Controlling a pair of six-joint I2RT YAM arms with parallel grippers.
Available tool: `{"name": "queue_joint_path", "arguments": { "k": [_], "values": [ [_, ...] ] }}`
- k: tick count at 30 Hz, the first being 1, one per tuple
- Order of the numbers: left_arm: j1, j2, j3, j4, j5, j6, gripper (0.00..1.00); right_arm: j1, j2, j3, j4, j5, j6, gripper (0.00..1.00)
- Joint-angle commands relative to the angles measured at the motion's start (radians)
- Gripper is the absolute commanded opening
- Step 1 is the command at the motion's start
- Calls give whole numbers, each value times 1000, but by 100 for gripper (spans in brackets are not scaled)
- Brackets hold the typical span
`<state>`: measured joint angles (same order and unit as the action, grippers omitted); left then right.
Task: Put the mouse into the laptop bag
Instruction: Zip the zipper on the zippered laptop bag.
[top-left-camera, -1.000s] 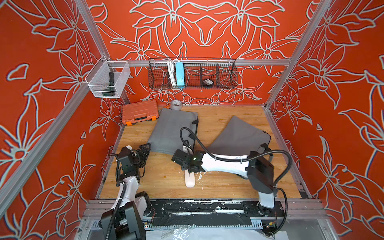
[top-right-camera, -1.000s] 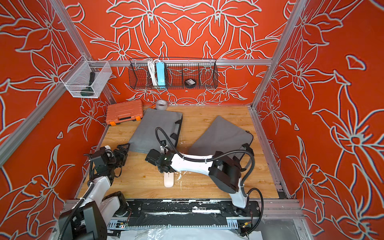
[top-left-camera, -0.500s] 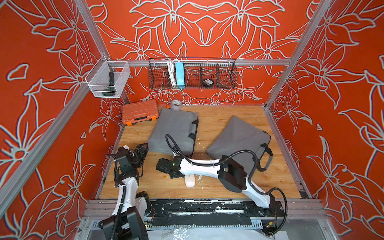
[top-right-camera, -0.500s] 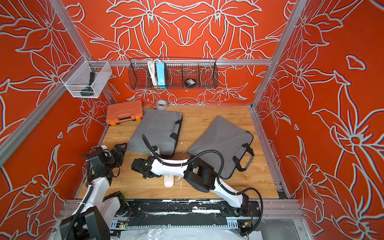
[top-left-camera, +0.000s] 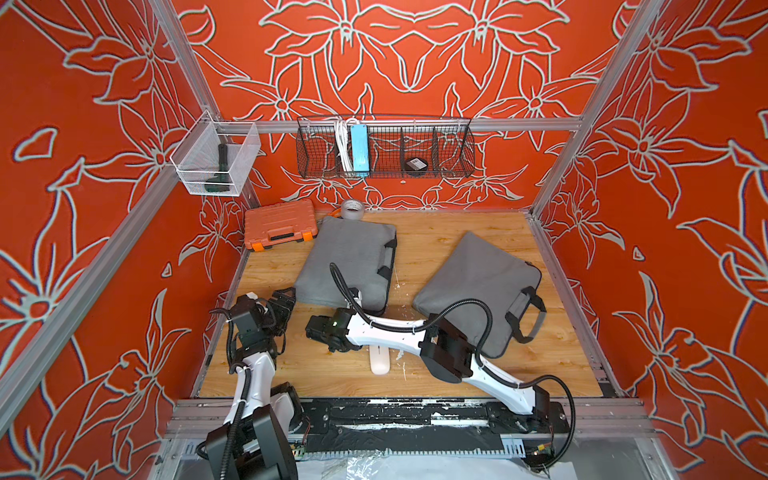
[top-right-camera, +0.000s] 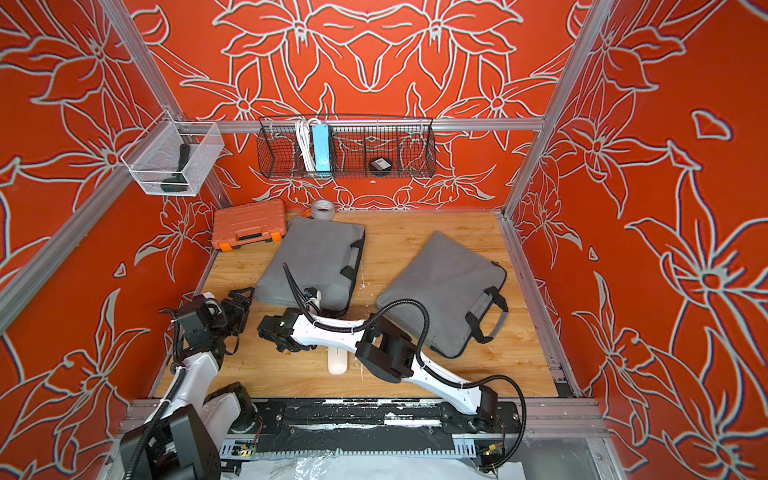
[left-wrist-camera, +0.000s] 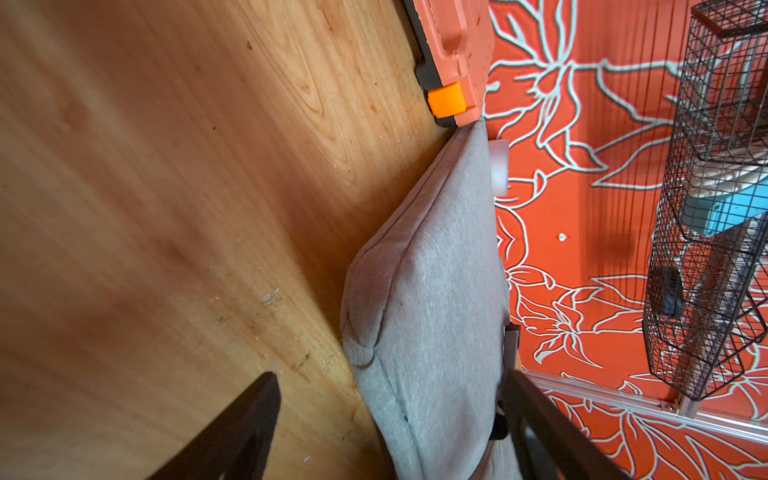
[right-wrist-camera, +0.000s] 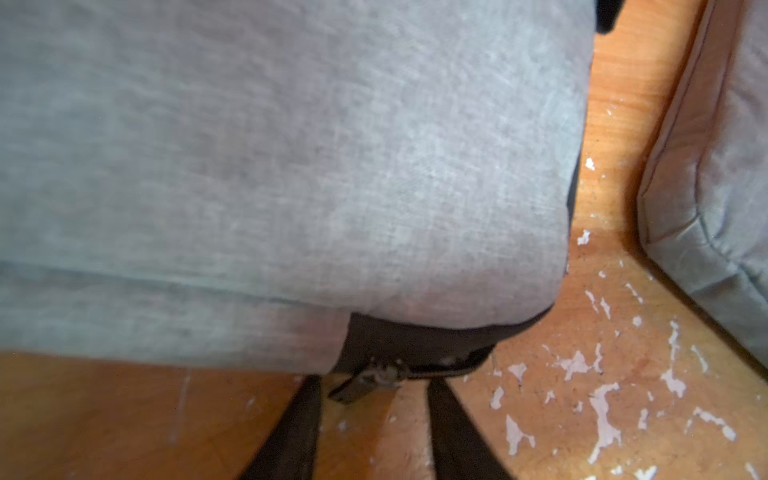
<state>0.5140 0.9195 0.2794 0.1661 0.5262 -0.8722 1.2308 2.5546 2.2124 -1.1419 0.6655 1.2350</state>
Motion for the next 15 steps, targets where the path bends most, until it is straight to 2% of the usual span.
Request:
{"name": "queue_joint_path", "arguments": {
  "k": [1,5,9,15],
  "values": [
    [10,10,-4,21,26,-4,85,-11,60,-16,-29,-34,19,23],
    [14,19,-8,30,34,-7,85,-11,56,-27,1,-48,-1,7],
    [17,35,-12,42,46,-11,85,-10,36,-62,41,-60,-12,0],
    [18,55,-20,71,78,-17,85,-10,-35,-167,166,-80,-58,0]
  ]
}}
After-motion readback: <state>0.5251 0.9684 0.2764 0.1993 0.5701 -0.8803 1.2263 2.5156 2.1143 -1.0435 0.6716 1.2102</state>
